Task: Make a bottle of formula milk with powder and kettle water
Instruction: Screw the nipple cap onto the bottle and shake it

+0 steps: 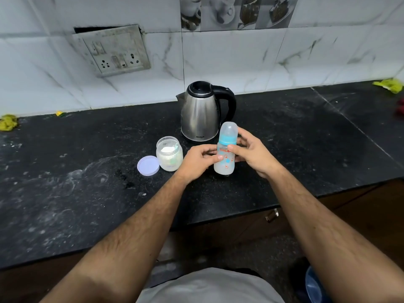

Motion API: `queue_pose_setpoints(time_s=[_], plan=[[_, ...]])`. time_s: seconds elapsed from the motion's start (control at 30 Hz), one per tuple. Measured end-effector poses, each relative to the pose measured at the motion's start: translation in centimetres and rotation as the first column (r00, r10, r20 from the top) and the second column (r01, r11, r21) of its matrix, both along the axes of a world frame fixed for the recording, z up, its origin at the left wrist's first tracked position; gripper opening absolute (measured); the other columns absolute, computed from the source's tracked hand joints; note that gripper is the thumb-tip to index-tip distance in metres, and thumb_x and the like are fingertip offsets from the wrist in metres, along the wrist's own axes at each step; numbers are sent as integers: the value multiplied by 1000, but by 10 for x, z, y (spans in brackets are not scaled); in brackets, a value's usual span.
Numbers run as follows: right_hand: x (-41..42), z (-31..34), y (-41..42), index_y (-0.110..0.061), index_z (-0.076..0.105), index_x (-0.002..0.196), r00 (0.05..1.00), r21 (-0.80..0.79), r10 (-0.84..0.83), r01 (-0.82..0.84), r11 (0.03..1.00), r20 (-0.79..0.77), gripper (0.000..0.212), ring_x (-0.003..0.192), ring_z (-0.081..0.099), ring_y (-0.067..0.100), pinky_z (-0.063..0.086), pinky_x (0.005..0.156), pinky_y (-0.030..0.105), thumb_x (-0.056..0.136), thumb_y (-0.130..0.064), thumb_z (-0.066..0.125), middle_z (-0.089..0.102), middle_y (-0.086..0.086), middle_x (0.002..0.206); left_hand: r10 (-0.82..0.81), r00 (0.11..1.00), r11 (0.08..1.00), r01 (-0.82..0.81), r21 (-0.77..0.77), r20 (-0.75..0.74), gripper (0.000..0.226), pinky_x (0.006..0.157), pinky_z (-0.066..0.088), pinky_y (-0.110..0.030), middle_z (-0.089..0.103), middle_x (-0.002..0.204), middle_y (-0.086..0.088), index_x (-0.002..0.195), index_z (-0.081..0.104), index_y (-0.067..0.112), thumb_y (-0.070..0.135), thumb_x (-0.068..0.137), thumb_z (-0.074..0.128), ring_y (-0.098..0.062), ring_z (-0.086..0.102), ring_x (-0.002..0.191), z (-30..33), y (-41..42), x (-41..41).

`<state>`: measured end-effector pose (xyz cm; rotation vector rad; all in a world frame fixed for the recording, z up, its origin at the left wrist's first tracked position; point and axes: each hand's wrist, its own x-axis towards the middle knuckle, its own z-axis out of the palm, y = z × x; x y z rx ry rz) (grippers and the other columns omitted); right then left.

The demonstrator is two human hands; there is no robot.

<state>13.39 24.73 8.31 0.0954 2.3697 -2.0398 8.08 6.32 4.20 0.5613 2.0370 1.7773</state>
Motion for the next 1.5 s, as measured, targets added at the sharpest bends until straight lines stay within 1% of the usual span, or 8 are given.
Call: queue_pose_setpoints(time_s=[0.17,0.3,0.4,0.53,0.77,1.1,1.3,1.5], plan=[[-19,0,14,-29,40,150,993,22,98,-100,995,73,69,114,67,18,58,87,36,92,4,60,65,6,128,52,998,999,-51,-13,21,36,63,49,-16,74,109,-3,123,67,9,7,88,72,3,68,81,0,7,-11],[-34,0,27,-29,38,151,988,15,124,-126,992,88,71,113,67,20,58,88,37,92,3,62,66,9,125,87,996,996,-86,-24,22,34,89,55,-53,75,111,-4,119,70,13,10,86,75,-23,71,103,0,16,-25],[-46,-2,38,-28,38,151,987,2,128,-129,992,98,71,111,68,20,58,88,35,92,4,61,67,8,121,98,995,995,-97,-30,24,37,98,49,-62,75,113,-5,119,70,12,13,83,77,-31,69,110,-3,24,-37],[-59,-9,47,-25,40,149,982,25,160,-163,986,103,68,107,70,16,58,87,30,92,5,61,66,2,121,133,990,990,-130,-62,38,39,98,51,-59,75,112,-5,118,70,10,10,80,79,-28,70,107,-13,33,-47],[-80,-46,55,-7,54,133,991,93,93,-102,990,98,50,97,70,8,58,90,31,89,16,56,67,6,121,229,973,966,-224,-132,22,41,93,55,-29,76,106,-4,116,71,10,2,77,81,-15,73,94,-35,51,-58],[-112,-71,63,-7,58,132,995,189,57,-72,979,82,53,107,66,13,54,95,25,85,18,59,66,3,118,263,961,923,-276,-268,-84,42,83,44,-1,73,112,2,122,70,13,3,82,77,1,65,93,-47,67,-78],[-117,-81,67,-10,58,134,995,199,46,-64,978,92,55,108,64,6,52,99,28,85,16,60,65,0,122,255,962,894,-274,-355,-100,42,97,54,-35,75,113,3,124,70,20,9,84,75,-3,67,90,-59,73,-84],[-119,-83,69,-12,57,134,995,185,54,-70,980,89,55,116,63,13,51,101,31,86,15,59,65,0,124,242,966,902,-258,-347,-89,44,97,52,-39,75,113,-1,127,69,20,7,85,73,10,55,100,-61,71,-87]])
